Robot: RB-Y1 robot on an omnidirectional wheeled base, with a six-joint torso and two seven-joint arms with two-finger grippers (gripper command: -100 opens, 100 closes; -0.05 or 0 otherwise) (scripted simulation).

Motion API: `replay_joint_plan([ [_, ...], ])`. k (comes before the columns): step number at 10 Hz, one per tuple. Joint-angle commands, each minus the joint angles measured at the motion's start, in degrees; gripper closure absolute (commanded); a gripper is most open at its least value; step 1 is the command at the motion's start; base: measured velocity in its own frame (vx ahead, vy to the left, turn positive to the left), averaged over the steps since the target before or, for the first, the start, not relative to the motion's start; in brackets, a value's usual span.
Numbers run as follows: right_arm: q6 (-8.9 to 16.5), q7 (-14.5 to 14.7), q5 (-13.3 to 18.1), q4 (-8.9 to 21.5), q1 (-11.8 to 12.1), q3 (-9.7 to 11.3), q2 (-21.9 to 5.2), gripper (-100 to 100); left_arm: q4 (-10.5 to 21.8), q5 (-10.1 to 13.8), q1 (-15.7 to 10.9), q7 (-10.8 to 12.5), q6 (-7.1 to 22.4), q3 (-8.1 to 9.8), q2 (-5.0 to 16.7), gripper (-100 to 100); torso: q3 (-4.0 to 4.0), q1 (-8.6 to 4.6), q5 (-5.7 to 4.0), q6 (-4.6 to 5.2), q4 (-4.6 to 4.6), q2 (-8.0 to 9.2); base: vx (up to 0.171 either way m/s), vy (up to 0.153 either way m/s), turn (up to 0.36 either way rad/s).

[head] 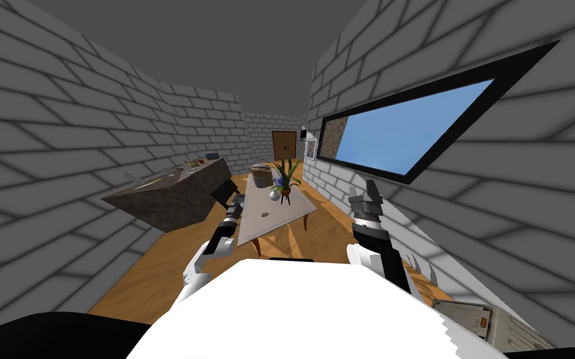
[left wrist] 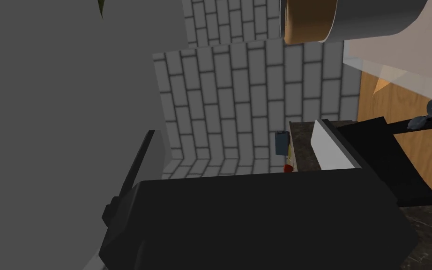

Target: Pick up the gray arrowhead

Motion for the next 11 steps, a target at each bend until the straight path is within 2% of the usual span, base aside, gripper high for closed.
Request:
replay_joint_plan([
  [1, 0.0, 0.0, 0.0, 0.0, 0.0, 0.0, 0.0, 0, 2.9, 0.9, -1.4, 0.3, 2.0, 1.00, 1.1, -100, 0.00, 0.00, 0.00, 0.00, 0.00, 0.00, -0.035, 0.047, -0.285],
  [3, 0.0, 0.0, 0.0, 0.0, 0.0, 0.0, 0.0, 0, 4.5, 0.9, -1.4, 0.3, 2.0, 1.00, 1.1, -100, -0.01, 0.08, 0.01, 0.01, -0.01, -0.01, -0.038, 0.047, -0.084],
  [4, 0.0, 0.0, 0.0, 0.0, 0.0, 0.0, 0.0, 0, 7.1, 1.9, -2.5, 0.7, 4.5, 2.12, 2.2, -100, -0.03, 0.00, 0.00, -0.01, -0.01, -0.05, -0.053, 0.048, -0.243],
  [5, 0.0, 0.0, 0.0, 0.0, 0.0, 0.0, 0.0, 0, 8.1, 1.9, -2.5, 0.7, 4.5, 2.12, 2.2, -100, -0.01, 0.06, 0.00, 0.05, 0.00, 0.01, -0.052, 0.058, -0.208],
  [6, 0.0, 0.0, 0.0, 0.0, 0.0, 0.0, 0.0, 0, 10.0, 2.9, -3.6, 1.1, 7.0, 3.25, 3.3, -100, 0.00, 0.07, 0.01, 0.02, 0.00, 0.01, -0.067, 0.064, -0.308],
  [7, 0.0, 0.0, 0.0, 0.0, 0.0, 0.0, 0.0, 0, 11.6, 2.9, -3.6, 1.1, 7.0, 3.25, 3.3, -100, 0.02, 0.12, 0.01, 0.06, 0.01, 0.05, -0.074, 0.056, -0.199],
  [8, 0.0, 0.0, 0.0, 0.0, 0.0, 0.0, 0.0, 0, 14.1, 3.9, -4.7, 1.6, 8.8, 4.39, 4.3, -100, 0.04, 0.09, 0.02, 0.00, 0.01, 0.08, -0.083, 0.064, -0.294],
  [9, 0.0, 0.0, 0.0, 0.0, 0.0, 0.0, 0.0, 0, 15.2, 3.9, -4.7, 1.6, 9.6, 4.39, 4.3, -100, 0.05, 0.12, 0.02, 0.06, 0.02, 0.09, -0.060, 0.064, -0.160],
  [10, 0.0, 0.0, 0.0, 0.0, 0.0, 0.0, 0.0, 0, 17.4, 5.0, -5.8, 2.2, 11.9, 5.52, 5.4, -100, 0.02, 0.12, 0.02, -0.01, 0.01, 0.04, -0.056, 0.054, -0.256],
  [11, 0.0, 0.0, 0.0, 0.0, 0.0, 0.0, 0.0, 0, 18.6, 5.0, -5.8, 2.2, 12.2, 5.52, 5.4, -100, 0.01, 0.11, 0.01, 0.03, 0.01, 0.02, -0.048, 0.049, -0.202],
])
